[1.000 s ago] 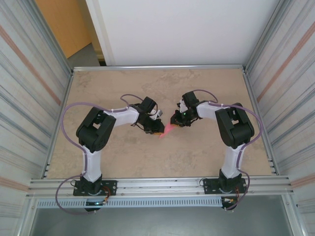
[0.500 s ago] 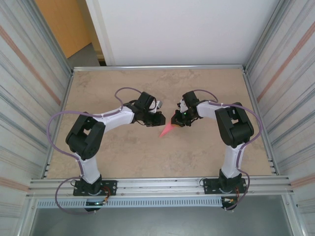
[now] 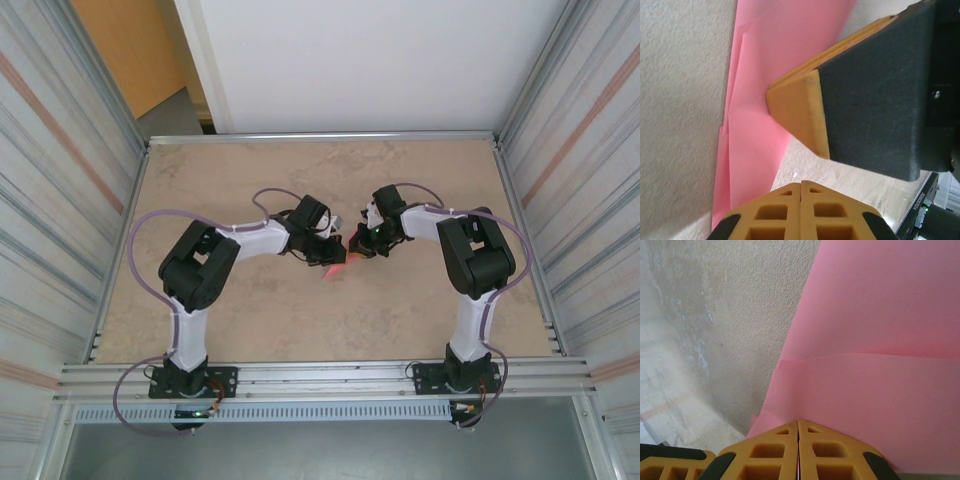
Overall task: Fold a paper plane with a square sheet of paper (pick it up from the middle)
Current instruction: Fold the wing for the fifth time at the center of the table.
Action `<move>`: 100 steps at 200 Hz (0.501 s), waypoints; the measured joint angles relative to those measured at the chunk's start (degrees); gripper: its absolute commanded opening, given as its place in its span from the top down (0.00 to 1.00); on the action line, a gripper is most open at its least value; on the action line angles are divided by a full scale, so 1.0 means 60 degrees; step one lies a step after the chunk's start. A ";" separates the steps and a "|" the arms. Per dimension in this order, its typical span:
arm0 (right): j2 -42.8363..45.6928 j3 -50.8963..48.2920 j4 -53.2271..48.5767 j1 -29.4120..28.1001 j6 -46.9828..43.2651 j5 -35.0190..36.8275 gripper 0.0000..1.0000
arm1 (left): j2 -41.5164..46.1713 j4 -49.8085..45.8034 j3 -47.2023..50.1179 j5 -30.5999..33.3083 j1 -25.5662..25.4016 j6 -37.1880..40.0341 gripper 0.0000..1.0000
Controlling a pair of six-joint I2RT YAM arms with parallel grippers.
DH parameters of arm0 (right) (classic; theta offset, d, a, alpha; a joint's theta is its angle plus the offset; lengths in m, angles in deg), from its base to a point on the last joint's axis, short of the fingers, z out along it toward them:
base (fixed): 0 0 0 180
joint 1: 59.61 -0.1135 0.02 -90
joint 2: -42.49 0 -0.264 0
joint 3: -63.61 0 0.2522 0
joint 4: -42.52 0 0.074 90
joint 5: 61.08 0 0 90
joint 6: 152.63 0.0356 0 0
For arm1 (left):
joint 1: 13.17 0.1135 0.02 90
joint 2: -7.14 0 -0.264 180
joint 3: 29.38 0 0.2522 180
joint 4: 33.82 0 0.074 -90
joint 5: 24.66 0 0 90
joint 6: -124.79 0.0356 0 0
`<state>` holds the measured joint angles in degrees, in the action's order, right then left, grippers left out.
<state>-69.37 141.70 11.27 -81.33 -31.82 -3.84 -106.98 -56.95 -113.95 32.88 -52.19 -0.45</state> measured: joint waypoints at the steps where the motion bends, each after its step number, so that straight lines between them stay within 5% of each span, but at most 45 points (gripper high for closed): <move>1: 0.0000 0.0000 0.0000 0.0000 0.0000 0.0000 0.91 | -0.0004 0.0000 -0.0011 0.0000 0.0000 0.0000 0.95; 100: -0.0066 0.0055 -0.0022 0.0018 -0.0004 -0.0087 0.90 | -0.0627 -0.0328 -0.0448 0.0022 0.0007 0.0007 0.95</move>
<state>-69.76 142.03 11.13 -81.22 -31.85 -4.36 -110.74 -58.91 -116.63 33.01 -52.15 -0.41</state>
